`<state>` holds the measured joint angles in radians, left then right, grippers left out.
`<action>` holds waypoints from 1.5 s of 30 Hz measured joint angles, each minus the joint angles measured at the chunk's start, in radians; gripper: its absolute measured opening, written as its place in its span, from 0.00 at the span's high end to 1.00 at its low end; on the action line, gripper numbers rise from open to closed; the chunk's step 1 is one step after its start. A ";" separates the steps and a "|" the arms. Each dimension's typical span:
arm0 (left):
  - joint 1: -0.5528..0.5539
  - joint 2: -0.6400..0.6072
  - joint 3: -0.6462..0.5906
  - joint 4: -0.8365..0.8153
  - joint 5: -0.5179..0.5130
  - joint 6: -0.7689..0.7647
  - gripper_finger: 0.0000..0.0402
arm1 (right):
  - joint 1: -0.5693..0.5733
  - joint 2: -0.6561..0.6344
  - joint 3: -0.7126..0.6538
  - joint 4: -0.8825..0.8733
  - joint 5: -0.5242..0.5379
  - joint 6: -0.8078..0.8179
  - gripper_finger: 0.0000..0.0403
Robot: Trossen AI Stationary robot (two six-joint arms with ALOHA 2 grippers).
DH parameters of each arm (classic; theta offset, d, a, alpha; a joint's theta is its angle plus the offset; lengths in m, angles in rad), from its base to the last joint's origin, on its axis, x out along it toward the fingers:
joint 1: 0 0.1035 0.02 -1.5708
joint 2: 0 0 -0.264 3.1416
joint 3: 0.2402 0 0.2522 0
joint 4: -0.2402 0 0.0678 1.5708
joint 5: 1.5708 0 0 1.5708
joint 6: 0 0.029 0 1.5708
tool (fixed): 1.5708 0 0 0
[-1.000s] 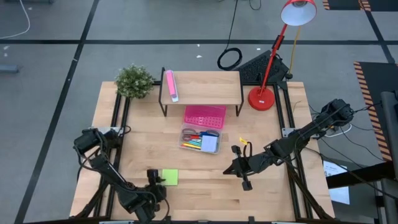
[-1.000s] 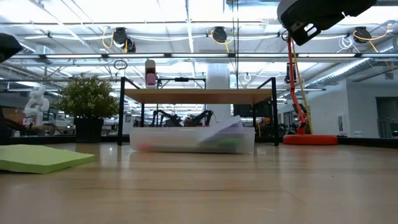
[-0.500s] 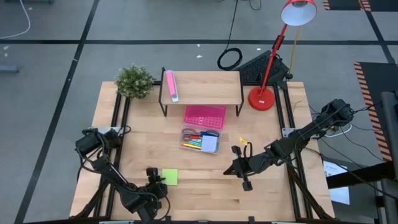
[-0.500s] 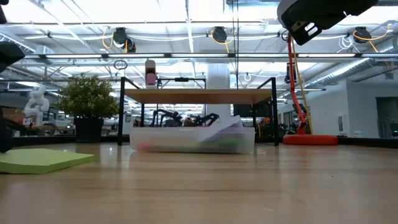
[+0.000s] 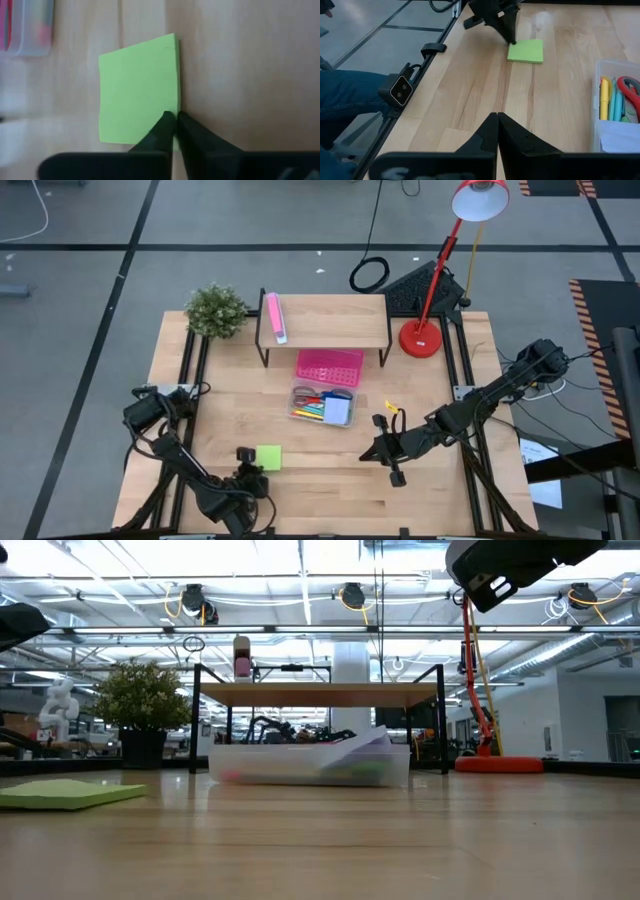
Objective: Pack school essentials
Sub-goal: Put the light green sticky notes into the supply box
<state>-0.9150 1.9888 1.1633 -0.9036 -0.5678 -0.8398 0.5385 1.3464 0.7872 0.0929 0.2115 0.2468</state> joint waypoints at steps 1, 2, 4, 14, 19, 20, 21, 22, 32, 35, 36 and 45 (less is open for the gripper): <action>0.003 0.001 0.008 -0.024 0.008 0.013 0.96 | 0.000 0.000 0.000 0.000 0.000 0.000 1.00; 0.007 0.002 0.013 -0.047 0.014 0.024 0.97 | 0.000 0.000 0.000 0.000 0.000 0.000 1.00; 0.016 0.004 0.027 -0.080 0.030 0.038 0.98 | 0.000 0.000 0.000 0.000 0.000 0.000 1.00; 0.064 -0.008 0.105 -0.109 0.033 0.142 0.99 | 0.000 0.000 0.000 0.000 0.000 0.002 1.00; 0.085 -0.061 0.142 -0.135 0.008 0.192 0.99 | 0.000 0.000 0.000 0.000 0.000 0.002 1.00; 0.087 -0.076 0.145 -0.140 -0.003 0.199 0.99 | 0.000 0.000 0.000 0.000 0.000 0.002 1.00; 0.089 -0.091 0.147 -0.145 -0.015 0.206 0.99 | 0.000 0.000 0.000 0.000 0.000 0.002 1.00; 0.093 -0.108 0.147 -0.146 -0.024 0.219 0.99 | 0.000 0.000 0.000 0.000 0.000 0.002 1.00; 0.144 -0.286 0.148 -0.142 -0.110 0.348 0.99 | 0.001 0.000 0.000 0.001 0.049 0.000 1.00; 0.175 -0.344 0.148 -0.129 -0.118 0.372 0.98 | 0.001 0.014 0.000 0.036 0.181 -0.036 0.99; 0.188 -0.359 0.148 -0.119 -0.118 0.375 0.98 | 0.000 0.028 0.000 0.066 0.216 -0.069 0.97; 0.296 -0.402 0.150 0.141 -0.024 0.603 0.99 | -0.034 0.209 0.000 0.609 0.303 -0.594 0.64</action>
<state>-0.6190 1.5873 1.3128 -0.7623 -0.5914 -0.2366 0.5047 1.5552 0.7868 0.7017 0.5144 -0.3470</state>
